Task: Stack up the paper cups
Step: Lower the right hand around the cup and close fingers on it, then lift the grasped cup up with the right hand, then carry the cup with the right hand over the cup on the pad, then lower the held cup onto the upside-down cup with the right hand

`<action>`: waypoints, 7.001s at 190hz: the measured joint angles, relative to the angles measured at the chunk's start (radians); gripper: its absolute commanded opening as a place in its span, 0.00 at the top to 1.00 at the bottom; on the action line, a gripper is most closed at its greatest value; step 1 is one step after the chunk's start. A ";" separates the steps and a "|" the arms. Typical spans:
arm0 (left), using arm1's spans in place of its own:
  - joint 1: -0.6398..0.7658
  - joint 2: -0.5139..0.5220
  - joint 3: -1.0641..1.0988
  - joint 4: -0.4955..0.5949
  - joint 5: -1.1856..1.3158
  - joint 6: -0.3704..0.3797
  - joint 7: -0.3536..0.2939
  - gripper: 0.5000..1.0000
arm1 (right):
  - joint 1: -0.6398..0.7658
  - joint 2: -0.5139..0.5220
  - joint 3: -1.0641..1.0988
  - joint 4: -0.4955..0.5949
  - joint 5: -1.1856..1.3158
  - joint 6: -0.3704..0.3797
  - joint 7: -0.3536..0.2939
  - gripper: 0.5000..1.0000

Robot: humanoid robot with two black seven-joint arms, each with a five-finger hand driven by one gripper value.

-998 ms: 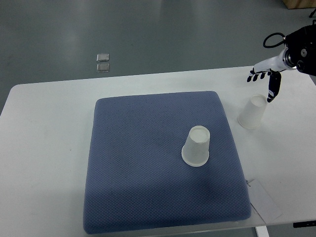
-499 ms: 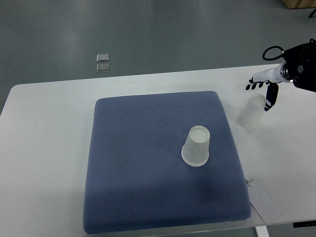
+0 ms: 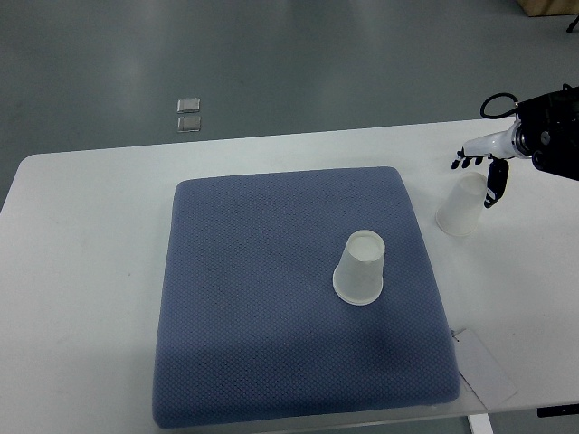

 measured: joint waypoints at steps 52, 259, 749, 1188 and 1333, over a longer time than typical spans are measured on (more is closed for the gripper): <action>0.000 0.000 0.000 0.000 0.000 0.000 0.000 0.00 | -0.020 0.015 0.001 -0.006 0.004 -0.017 -0.015 0.29; 0.000 0.000 0.000 0.000 0.000 0.000 0.000 0.00 | -0.032 0.022 0.001 -0.014 0.006 -0.027 -0.016 0.61; 0.000 0.000 0.000 0.000 0.000 0.000 0.000 0.00 | 0.724 -0.225 -0.003 0.581 0.095 0.329 -0.008 0.59; 0.000 0.000 0.000 0.000 0.000 0.000 0.000 0.00 | 0.749 -0.128 0.027 0.833 0.059 0.179 -0.055 0.62; -0.001 0.000 0.000 0.000 0.000 0.000 0.000 0.00 | 0.714 -0.095 0.020 0.833 0.071 0.135 -0.095 0.62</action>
